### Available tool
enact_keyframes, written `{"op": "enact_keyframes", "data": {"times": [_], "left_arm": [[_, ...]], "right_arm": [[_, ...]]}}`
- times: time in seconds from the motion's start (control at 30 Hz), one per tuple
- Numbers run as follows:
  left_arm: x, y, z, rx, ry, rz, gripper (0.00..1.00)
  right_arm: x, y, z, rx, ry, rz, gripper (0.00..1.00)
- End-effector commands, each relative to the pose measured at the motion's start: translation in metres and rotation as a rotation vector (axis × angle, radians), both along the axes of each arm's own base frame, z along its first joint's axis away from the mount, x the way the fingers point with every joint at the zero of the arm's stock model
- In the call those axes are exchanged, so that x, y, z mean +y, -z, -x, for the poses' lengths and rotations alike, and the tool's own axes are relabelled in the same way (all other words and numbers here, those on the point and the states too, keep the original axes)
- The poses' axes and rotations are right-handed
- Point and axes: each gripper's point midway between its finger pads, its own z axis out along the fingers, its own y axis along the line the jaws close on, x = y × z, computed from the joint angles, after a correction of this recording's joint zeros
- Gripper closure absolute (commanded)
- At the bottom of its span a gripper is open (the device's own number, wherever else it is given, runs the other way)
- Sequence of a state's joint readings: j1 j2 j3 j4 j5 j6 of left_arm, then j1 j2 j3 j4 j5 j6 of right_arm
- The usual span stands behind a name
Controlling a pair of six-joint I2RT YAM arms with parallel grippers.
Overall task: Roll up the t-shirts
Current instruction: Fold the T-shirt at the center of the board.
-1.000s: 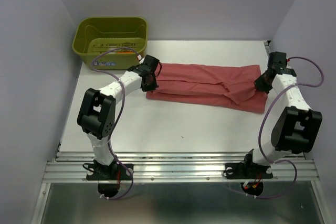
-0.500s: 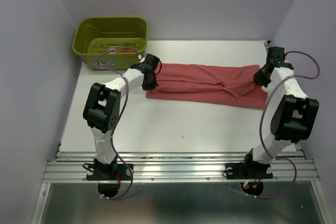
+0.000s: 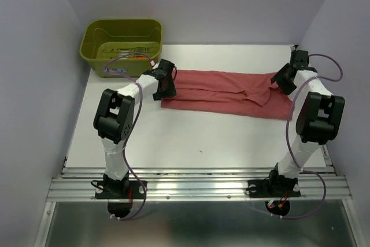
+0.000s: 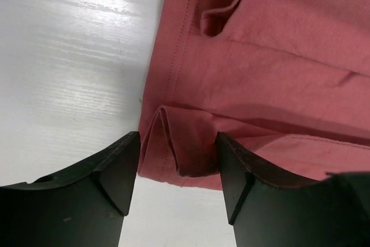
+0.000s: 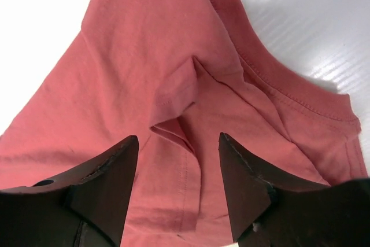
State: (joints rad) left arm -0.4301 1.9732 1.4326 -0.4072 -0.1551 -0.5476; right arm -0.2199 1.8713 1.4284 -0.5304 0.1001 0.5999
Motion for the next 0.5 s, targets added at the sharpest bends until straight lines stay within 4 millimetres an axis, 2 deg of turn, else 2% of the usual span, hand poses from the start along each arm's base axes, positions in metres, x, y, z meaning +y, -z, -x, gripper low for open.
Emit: {"op": "enact_keyframes", "data": {"times": [0.0, 0.07, 0.1, 0.17, 0.27, 0.47], "left_arm": [[0.007, -0.044, 0.002, -0.095, -0.009, 0.013, 0.34], [0.008, -0.050, 0.011, -0.106, 0.006, 0.004, 0.34], [0.007, -0.057, 0.016, -0.118, 0.014, -0.002, 0.34], [0.006, -0.057, 0.025, -0.116, 0.031, -0.012, 0.34], [0.004, -0.064, 0.036, -0.130, 0.058, -0.034, 0.34], [0.010, -0.081, 0.051, -0.164, 0.068, -0.053, 0.33]], "right_arm": [[0.002, -0.032, -0.003, -0.103, -0.028, 0.031, 0.36], [0.010, -0.027, 0.010, -0.094, -0.043, 0.004, 0.36], [0.015, -0.015, 0.019, -0.071, -0.053, -0.011, 0.37], [0.023, -0.007, 0.024, -0.063, -0.079, -0.046, 0.37], [0.038, 0.007, 0.027, -0.056, -0.135, -0.111, 0.40], [0.045, 0.022, 0.026, -0.041, -0.167, -0.146, 0.48]]}}
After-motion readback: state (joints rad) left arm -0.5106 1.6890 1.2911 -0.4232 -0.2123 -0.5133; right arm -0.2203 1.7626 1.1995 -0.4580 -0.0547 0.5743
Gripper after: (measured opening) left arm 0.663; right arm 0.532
